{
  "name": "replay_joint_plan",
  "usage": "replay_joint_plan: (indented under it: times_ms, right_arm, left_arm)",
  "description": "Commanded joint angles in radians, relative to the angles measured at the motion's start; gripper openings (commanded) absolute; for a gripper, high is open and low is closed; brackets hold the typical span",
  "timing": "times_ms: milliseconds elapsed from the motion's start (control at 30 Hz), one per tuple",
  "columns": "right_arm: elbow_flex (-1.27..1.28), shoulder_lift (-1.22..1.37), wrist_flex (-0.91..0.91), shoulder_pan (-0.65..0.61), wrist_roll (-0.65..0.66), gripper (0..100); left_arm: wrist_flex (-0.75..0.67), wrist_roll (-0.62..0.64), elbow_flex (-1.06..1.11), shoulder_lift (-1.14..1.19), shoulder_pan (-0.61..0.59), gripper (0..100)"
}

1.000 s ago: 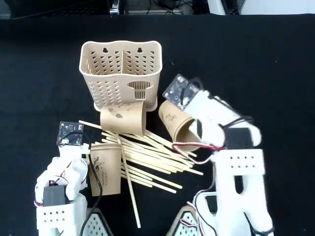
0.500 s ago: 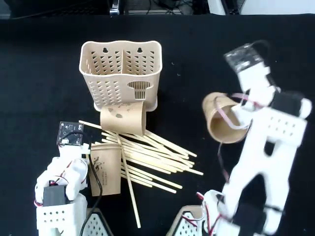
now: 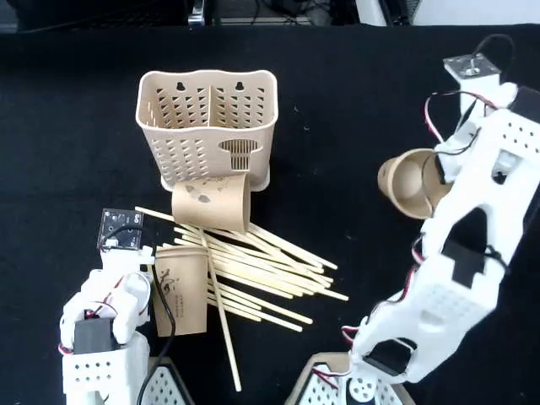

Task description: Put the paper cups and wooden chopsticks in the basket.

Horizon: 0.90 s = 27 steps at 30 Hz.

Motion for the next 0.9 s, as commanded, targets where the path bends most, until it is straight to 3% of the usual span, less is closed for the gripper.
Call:
replay_joint_plan:
  times_ms: [0,467,600,667,733,867]
  right_arm:
    - [-0.15,0.068,0.011,0.037,-0.006,1.1]
    - [-0.288,0.268,0.012,0.046,0.037,2.1]
    - [-0.286,0.228,0.012,0.021,0.038,13.2]
    - [-0.286,0.202,0.012,0.011,0.04,10.6]
    - [-0.282,0.179,0.012,0.003,0.04,2.0]
    - [-0.277,0.137,0.017,0.003,0.04,1.2]
  left_arm:
    - [0.018,-0.008,0.016,-0.011,0.004,3]
    - [0.018,-0.008,0.016,-0.011,0.004,3]
    - [0.018,-0.008,0.016,-0.011,0.004,3]
    - [0.018,-0.008,0.016,-0.011,0.004,3]
    - [0.018,-0.008,0.016,-0.011,0.004,3]
    - [0.018,-0.008,0.016,-0.011,0.005,3]
